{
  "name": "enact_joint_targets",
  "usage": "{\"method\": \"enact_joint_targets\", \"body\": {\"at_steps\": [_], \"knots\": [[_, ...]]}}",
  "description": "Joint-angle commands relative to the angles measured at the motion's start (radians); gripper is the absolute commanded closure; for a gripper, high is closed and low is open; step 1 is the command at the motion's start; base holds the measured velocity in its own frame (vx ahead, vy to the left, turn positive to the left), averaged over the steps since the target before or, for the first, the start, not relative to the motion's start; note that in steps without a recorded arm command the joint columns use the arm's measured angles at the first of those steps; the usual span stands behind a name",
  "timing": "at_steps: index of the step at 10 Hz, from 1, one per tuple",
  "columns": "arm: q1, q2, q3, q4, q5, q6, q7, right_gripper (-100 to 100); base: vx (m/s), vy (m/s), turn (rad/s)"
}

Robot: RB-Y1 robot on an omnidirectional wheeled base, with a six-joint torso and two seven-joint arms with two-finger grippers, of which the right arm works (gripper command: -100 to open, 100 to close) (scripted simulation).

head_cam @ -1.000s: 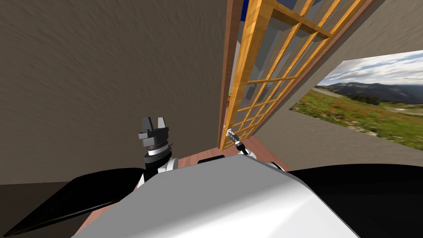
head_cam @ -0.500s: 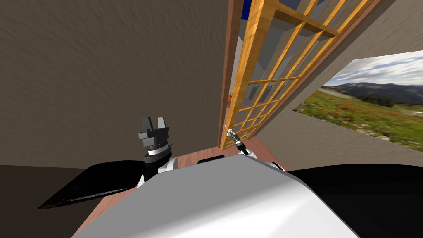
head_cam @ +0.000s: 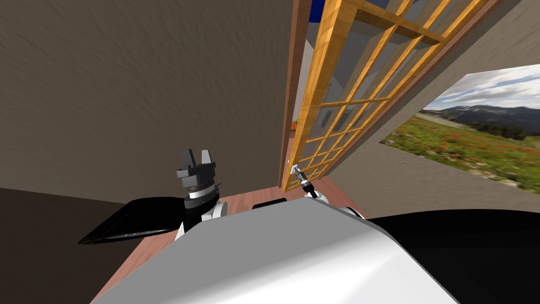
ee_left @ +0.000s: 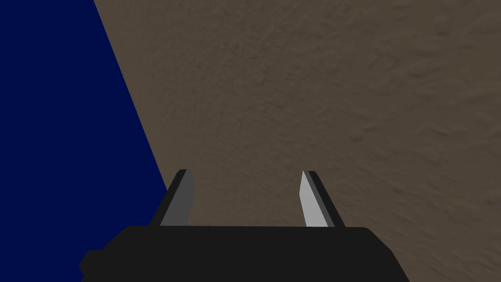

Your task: Pull the door open

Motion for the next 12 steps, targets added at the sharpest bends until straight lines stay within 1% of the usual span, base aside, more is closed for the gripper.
{"method": "enact_joint_targets", "body": {"at_steps": [1,2,3,4,5,6,7,8,9,10,11,12], "knots": [[-0.001,0.012,0.013,0.011,-0.011,-0.003,-0.046,100,-0.050,-0.022,0.096],[0.001,0.011,0.015,0.009,-0.025,0.000,-0.072,100,-0.058,-0.029,0.129],[0.001,0.011,0.015,0.009,-0.025,0.000,-0.082,100,-0.043,-0.025,0.064],[0.002,0.010,0.017,0.007,-0.039,0.003,-0.115,100,-0.045,-0.022,0.075],[0.002,0.010,0.017,0.007,-0.039,0.003,-0.118,100,-0.033,-0.016,0.047],[0.004,0.009,0.018,0.006,-0.055,0.005,-0.156,100,-0.037,-0.018,0.074],[0.005,0.008,0.020,0.004,-0.070,0.008,-0.183,100,-0.049,-0.026,0.166],[0.005,0.008,0.020,0.004,-0.070,0.008,-0.195,100,-0.042,-0.030,0.069],[0.007,0.007,0.022,0.002,-0.086,0.011,-0.229,100,-0.049,-0.023,0.086],[0.007,0.007,0.022,0.002,-0.086,0.011,-0.234,100,-0.038,-0.018,0.045],[0.008,0.006,0.024,0.000,-0.101,0.014,-0.272,100,-0.035,-0.026,0.104],[0.008,0.006,0.024,0.000,-0.101,0.014,-0.273,100,-0.027,-0.018,0.050]]}}
